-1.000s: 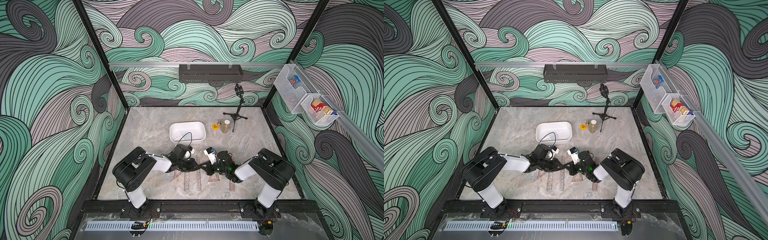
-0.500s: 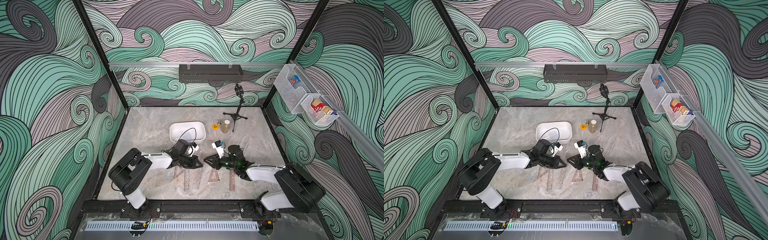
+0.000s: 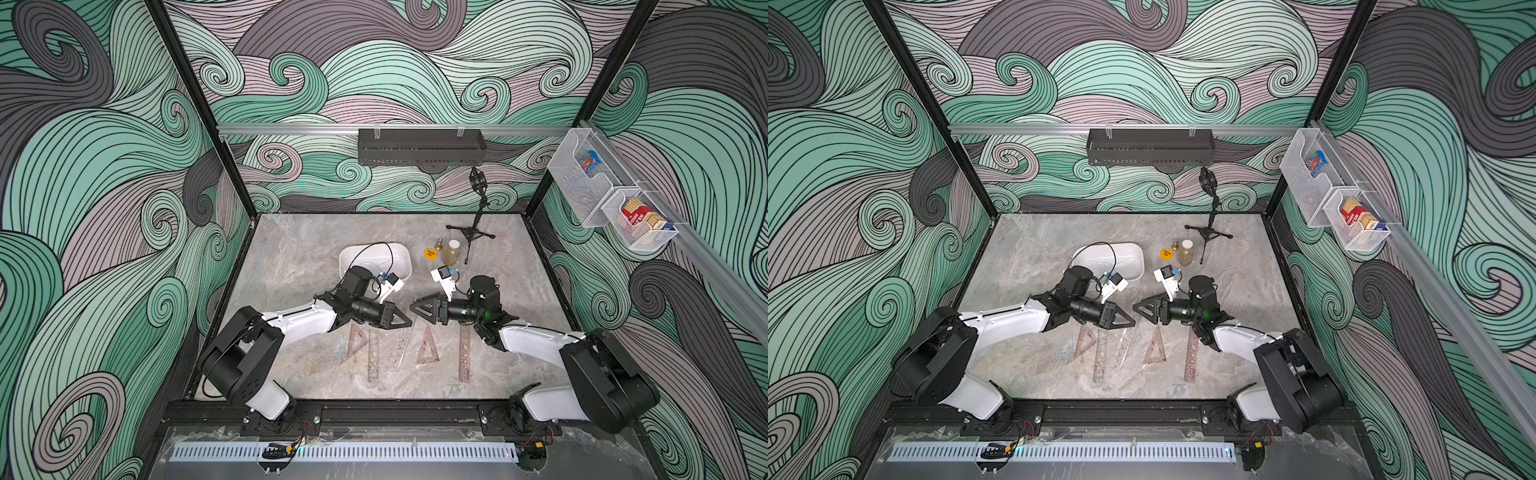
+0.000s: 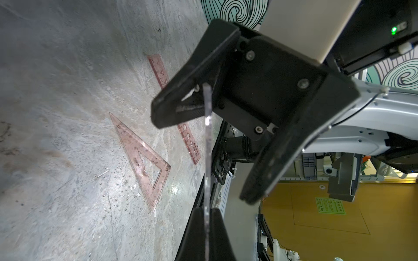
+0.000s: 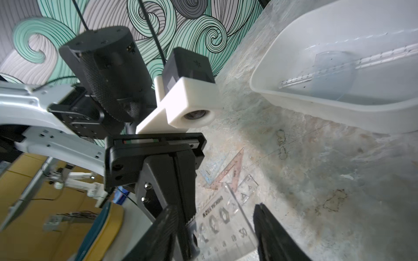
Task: Put the scattered rulers into the storage box
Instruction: Pick up the ruler from the center of the board.
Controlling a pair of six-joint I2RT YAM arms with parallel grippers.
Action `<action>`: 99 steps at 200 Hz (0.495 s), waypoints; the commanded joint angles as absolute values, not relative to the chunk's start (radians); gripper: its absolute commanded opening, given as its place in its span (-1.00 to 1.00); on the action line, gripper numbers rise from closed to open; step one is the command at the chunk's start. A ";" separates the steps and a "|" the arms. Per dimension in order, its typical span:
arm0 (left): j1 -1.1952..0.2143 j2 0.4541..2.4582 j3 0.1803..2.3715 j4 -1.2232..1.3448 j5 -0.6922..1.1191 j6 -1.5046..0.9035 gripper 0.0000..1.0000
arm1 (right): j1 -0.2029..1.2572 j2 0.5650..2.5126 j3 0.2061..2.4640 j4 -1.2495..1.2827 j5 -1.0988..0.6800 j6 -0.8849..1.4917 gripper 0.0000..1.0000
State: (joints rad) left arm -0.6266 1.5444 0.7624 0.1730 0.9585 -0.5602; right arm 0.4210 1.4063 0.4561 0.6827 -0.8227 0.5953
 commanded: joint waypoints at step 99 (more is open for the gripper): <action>-0.500 1.385 0.895 -0.106 0.487 -0.397 0.88 | 0.413 1.594 0.739 0.722 -0.636 0.716 -1.00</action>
